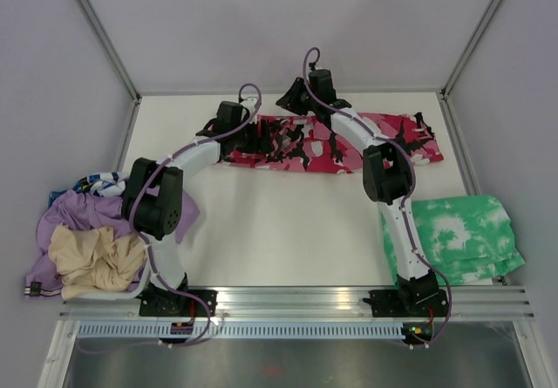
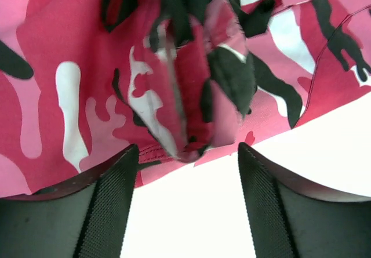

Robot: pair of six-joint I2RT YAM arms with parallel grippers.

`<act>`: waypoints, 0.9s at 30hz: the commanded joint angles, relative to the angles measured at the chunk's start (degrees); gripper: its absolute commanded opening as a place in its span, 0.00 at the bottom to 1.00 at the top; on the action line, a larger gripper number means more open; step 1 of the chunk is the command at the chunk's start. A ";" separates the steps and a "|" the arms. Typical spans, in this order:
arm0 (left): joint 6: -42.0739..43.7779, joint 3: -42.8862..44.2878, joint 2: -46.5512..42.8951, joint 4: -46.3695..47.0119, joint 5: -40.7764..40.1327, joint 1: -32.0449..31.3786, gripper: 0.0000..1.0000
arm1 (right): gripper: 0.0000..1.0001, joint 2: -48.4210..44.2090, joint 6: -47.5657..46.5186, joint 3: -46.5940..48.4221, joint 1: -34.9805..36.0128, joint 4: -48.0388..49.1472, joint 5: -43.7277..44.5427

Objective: Fold and stack the trousers
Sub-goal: Fold the trousers

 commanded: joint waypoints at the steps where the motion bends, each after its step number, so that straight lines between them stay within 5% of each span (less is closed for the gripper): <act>1: -2.31 3.90 -2.64 -2.78 -1.73 0.21 0.75 | 0.40 -7.50 -3.98 -4.53 -2.46 -3.13 -4.72; 3: -4.59 6.96 -2.82 -4.54 -1.12 0.91 0.77 | 0.49 -10.16 -4.95 -10.23 -3.16 -3.23 -5.60; 8: -4.27 13.11 -0.72 -5.69 1.79 1.01 0.78 | 0.51 -15.26 -5.66 -19.22 -4.66 -4.02 -5.42; 13: -0.29 14.46 1.32 -11.58 -5.07 -3.83 0.76 | 0.51 -15.27 -1.72 -21.25 -5.19 -5.17 -8.67; 19: 6.55 13.75 1.22 -13.86 -11.30 -8.92 0.74 | 0.57 -15.97 15.94 -25.99 -4.40 0.55 -9.56; 27: 8.41 12.96 6.05 -11.15 -21.57 -11.83 0.70 | 0.67 -15.53 20.18 -26.70 -3.60 1.78 -9.12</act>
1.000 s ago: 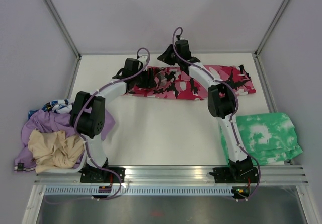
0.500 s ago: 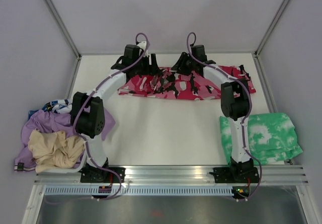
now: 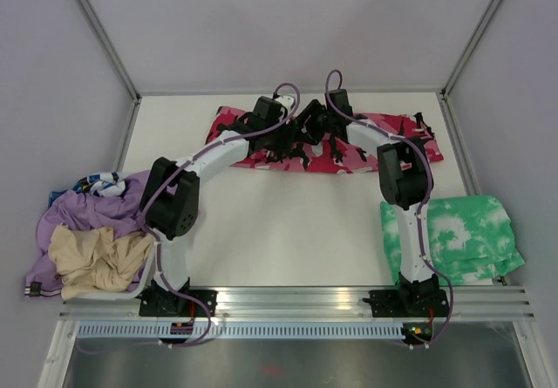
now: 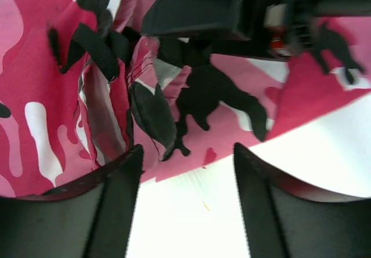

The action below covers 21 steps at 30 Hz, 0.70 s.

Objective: Fold and stack the trousers
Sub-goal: Fold the trousers

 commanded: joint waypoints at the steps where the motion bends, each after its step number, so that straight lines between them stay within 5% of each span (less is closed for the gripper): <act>1: 3.45 -0.44 3.76 1.71 -7.84 -0.16 0.66 | 0.67 -2.75 4.02 -0.27 0.48 3.12 -0.72; 12: 3.36 -0.26 8.25 6.37 -11.98 0.11 0.52 | 0.63 -0.02 3.50 -0.19 1.71 2.94 -0.37; 15: 2.04 -0.35 8.51 7.07 -11.02 0.20 0.37 | 0.56 1.12 2.89 0.95 1.98 1.80 -0.63; 18: 1.34 -0.70 8.34 6.99 -9.96 0.20 0.15 | 0.42 1.57 2.71 1.40 2.15 1.80 -0.55; 21: -0.32 0.17 7.64 5.67 -11.18 0.28 0.02 | 0.15 1.83 2.36 2.18 2.15 2.24 -0.37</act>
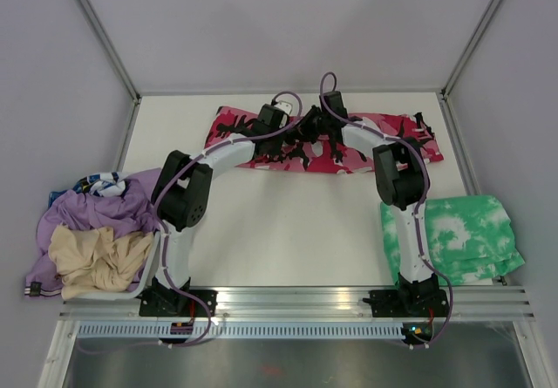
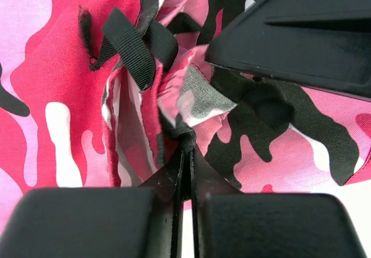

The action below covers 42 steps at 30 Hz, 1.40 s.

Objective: Fold and stack the trousers
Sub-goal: Fold the trousers

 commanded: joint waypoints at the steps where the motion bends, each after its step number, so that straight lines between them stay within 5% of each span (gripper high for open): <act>1: -2.56 1.22 -0.26 -0.84 -1.77 0.13 0.02 | 0.10 1.31 -0.16 3.14 0.30 0.71 -0.26; 3: -5.80 4.72 -0.08 -3.39 -3.17 0.48 0.02 | 0.00 1.57 -1.03 4.73 0.12 0.62 0.35; 10: -9.77 10.28 -0.17 -9.11 0.51 0.75 0.02 | 0.00 2.71 -7.18 14.99 -3.91 3.69 -0.78; 15: -11.00 12.04 0.71 -11.58 1.39 0.83 0.02 | 0.00 1.48 -22.70 17.04 -5.59 2.21 1.23; 20: -10.04 11.51 1.76 -10.96 3.85 0.83 0.02 | 0.01 10.33 -26.70 25.29 -7.26 -0.41 -8.95; 22: -8.46 10.29 1.50 -10.62 4.64 0.83 0.02 | 0.07 12.81 -28.19 28.10 -7.26 -1.92 -11.16; 27: -6.08 9.22 1.50 -10.96 8.69 0.66 0.02 | 0.44 14.23 -31.35 28.64 -7.44 -3.16 -13.88; 30: -8.79 11.06 2.38 -12.19 7.55 0.66 0.02 | 0.48 9.50 -40.74 25.75 -7.53 -5.44 -17.48; 35: -13.90 16.34 6.07 -16.76 6.76 0.75 0.02 | 0.61 -2.97 -56.38 10.56 -7.61 -5.46 -18.72; 37: -14.96 17.31 6.94 -17.99 5.62 0.83 0.02 | 0.79 -5.62 -57.90 4.60 -7.61 -4.92 -18.02; 42: -16.89 17.75 6.95 -18.79 5.87 1.89 0.02 | 0.79 -17.66 -62.56 -16.04 -7.09 8.50 -17.94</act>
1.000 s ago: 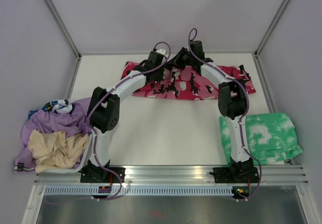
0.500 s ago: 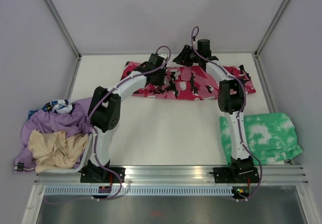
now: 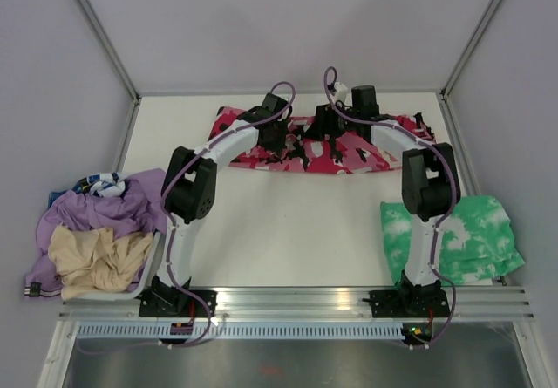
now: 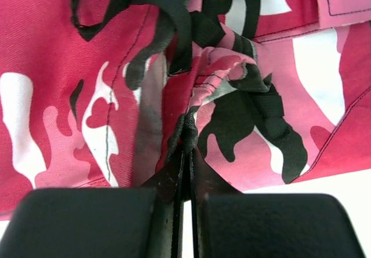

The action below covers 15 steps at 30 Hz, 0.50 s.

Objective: Fold and stack the trousers
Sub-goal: Fold the trousers

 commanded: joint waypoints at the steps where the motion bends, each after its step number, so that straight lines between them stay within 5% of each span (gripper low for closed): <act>1: -3.84 2.39 0.17 -1.45 0.41 0.90 0.02 | 0.78 -9.43 -6.96 -10.88 0.50 14.00 -1.19; 5: -3.93 2.30 -0.17 -1.19 0.59 0.91 0.02 | 0.73 -9.11 -12.49 -13.63 2.08 15.53 1.62; 15: -2.26 3.97 -0.79 -0.57 1.99 1.34 0.02 | 0.57 0.21 -16.10 -3.09 7.52 14.92 7.43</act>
